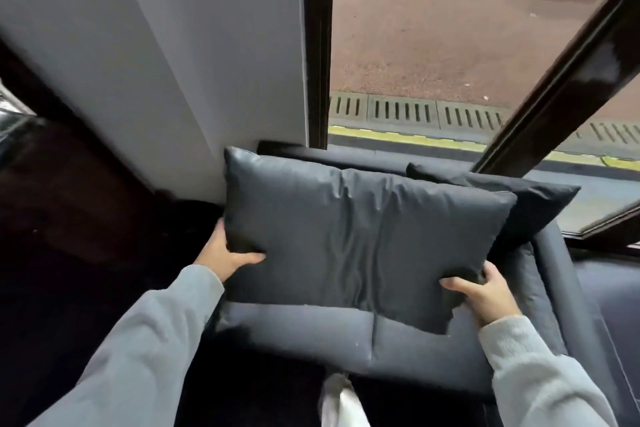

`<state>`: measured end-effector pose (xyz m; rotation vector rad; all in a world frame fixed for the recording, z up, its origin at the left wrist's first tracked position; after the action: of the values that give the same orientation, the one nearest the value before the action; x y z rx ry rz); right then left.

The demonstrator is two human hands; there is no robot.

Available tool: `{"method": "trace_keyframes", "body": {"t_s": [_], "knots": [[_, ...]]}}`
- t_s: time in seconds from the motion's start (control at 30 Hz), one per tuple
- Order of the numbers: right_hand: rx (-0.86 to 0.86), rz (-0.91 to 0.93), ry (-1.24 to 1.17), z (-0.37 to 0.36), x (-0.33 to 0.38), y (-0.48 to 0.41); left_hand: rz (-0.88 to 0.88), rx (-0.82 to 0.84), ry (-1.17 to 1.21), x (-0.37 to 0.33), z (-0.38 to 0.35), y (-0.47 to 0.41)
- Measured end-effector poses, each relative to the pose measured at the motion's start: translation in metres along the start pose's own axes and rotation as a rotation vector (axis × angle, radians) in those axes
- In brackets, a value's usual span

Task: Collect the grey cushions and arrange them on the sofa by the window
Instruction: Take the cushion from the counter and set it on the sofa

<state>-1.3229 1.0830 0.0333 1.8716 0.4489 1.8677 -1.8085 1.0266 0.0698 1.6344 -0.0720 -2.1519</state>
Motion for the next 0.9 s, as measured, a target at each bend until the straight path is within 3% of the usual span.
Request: {"method": "trace_keyframes", "body": {"t_s": [0.2,0.43,0.67,0.9], "knots": [[0.067,0.062,-0.167,-0.064,0.049,-0.145,-0.049,-0.135,0.129,-0.031,-0.016,-0.164],[0.134,0.091,-0.140,-0.112,0.047,-0.270,-0.029,-0.086,0.172,-0.004,-0.014,-0.284],[0.171,0.116,-0.144,-0.148,0.024,-0.332,0.083,-0.060,0.271,0.089,-0.021,-0.342],[0.167,0.028,0.026,-0.174,-0.020,-0.373,0.167,-0.090,0.308,0.157,-0.014,-0.360]]}}
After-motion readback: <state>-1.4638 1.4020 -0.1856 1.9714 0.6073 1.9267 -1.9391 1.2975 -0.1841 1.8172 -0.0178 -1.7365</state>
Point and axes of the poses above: each hand's wrist, its own y-axis away from the middle knuckle, its own z-axis out of the back of the hand, x = y × z, the point moved 8 cm from there along -y, towards the middle knuckle, and after that the axes turned 6 degrees about -z, right-handed, at the moved point
